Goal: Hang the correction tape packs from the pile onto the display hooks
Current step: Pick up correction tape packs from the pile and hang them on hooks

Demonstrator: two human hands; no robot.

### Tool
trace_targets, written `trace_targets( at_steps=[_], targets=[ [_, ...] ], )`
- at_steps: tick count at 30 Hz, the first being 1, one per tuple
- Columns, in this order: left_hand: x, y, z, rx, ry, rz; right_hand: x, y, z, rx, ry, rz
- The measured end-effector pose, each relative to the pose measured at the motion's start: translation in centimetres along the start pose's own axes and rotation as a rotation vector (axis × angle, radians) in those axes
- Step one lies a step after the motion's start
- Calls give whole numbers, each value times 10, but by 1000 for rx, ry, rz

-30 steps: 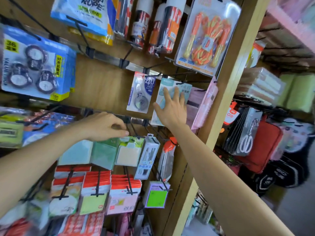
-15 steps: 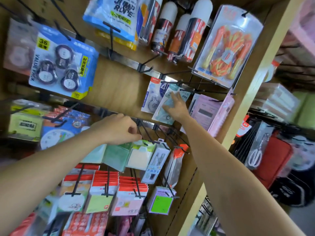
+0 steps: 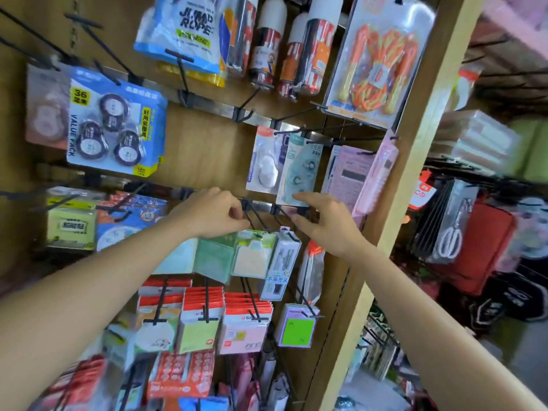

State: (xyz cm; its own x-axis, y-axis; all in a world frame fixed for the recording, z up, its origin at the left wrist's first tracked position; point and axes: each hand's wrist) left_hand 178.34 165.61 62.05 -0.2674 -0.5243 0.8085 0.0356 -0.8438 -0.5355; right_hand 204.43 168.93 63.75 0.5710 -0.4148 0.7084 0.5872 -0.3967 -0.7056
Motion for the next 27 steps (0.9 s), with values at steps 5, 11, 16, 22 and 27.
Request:
trace_targets(
  at_steps=[5, 11, 16, 22, 27],
  targets=[
    [7, 21, 13, -104, -2, 139, -2, 71, -32, 11, 8, 23],
    [-22, 107, 22, -209, 163, 190, -35, 155, -51, -35, -183, 65],
    [-84, 220, 13, -108, 240, -9, -92, 237, -80, -113, -403, -1],
    [-201, 390, -21, 318, 393, -333, -181, 338, -131, -300, -578, -248],
    [-262, 512, -42, 642, 465, -529, -252, 420, -172, -461, -615, -571]
  ],
)
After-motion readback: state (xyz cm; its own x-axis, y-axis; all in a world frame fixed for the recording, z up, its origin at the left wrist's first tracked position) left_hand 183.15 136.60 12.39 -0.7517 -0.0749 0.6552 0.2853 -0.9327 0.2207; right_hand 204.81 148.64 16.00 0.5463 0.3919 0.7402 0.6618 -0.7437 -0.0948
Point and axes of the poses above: each hand's wrist, its own y-axis away from the middle knuckle, its own x-axis out of the back of the hand, z = x × y, and after that the axes turned 10 degrees about x, right-handed
